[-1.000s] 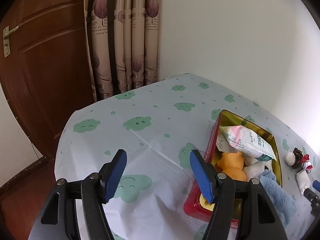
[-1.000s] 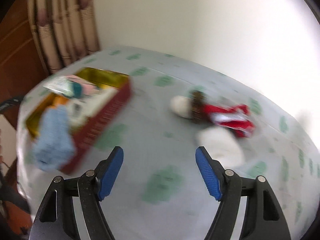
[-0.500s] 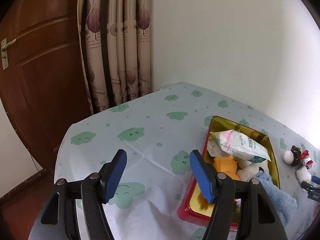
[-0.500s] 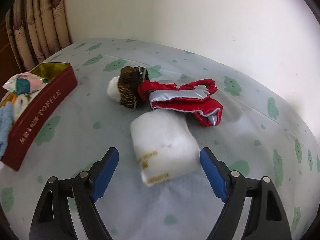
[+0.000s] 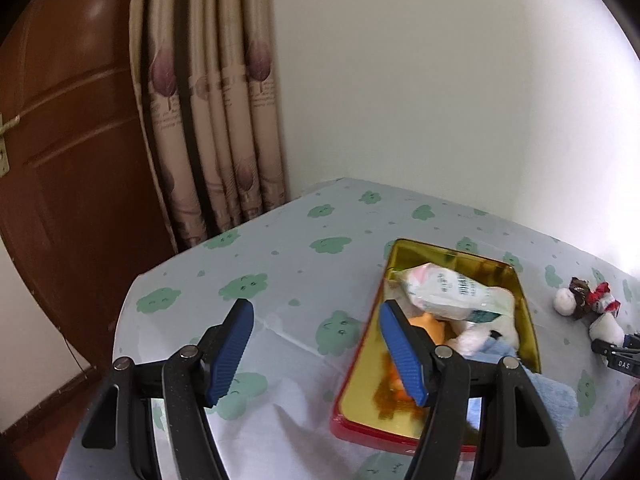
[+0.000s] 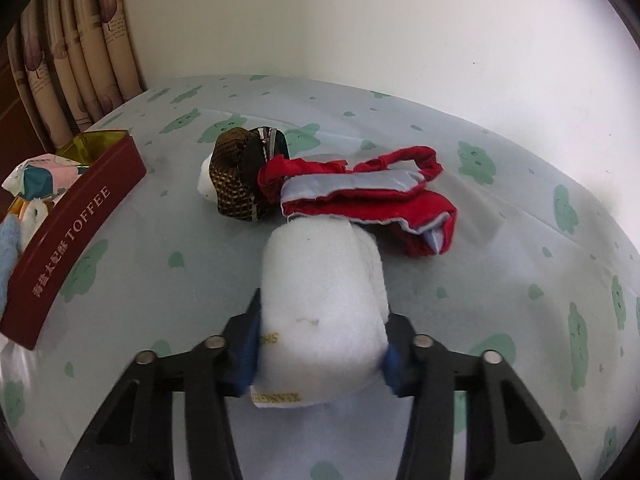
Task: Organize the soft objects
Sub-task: 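Grasp the white folded sock with the right gripper, then move the left gripper to the red-and-white satin sock and grasp it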
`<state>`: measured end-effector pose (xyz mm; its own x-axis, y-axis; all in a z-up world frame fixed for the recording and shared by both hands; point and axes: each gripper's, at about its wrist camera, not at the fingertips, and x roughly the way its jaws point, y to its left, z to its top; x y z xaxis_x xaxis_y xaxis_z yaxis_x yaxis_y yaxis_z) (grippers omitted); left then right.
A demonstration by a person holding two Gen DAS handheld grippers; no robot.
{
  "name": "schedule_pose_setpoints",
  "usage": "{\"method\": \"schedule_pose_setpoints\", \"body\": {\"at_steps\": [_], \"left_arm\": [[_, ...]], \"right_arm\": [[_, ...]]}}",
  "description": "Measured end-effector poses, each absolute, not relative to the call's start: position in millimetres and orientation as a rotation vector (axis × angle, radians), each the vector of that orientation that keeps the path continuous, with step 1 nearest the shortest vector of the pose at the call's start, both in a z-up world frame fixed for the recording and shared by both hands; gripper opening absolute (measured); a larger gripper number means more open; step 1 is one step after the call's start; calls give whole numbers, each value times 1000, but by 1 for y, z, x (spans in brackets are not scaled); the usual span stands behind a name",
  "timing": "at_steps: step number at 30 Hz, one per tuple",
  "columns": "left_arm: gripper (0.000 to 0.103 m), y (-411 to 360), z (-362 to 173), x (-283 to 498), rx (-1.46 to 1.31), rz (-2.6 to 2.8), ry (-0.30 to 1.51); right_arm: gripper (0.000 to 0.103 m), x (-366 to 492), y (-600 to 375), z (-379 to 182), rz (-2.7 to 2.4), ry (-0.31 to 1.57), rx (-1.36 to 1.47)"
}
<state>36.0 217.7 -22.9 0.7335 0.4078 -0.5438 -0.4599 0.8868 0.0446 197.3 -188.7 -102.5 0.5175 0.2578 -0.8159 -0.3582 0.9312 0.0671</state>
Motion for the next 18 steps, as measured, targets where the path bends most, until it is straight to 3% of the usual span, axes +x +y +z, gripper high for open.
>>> {"method": "schedule_pose_setpoints", "body": {"at_steps": [18], "left_arm": [[67,58,-10,85,47,3,609]], "right_arm": [[35,146,-287,-101,155,966,-66]]}}
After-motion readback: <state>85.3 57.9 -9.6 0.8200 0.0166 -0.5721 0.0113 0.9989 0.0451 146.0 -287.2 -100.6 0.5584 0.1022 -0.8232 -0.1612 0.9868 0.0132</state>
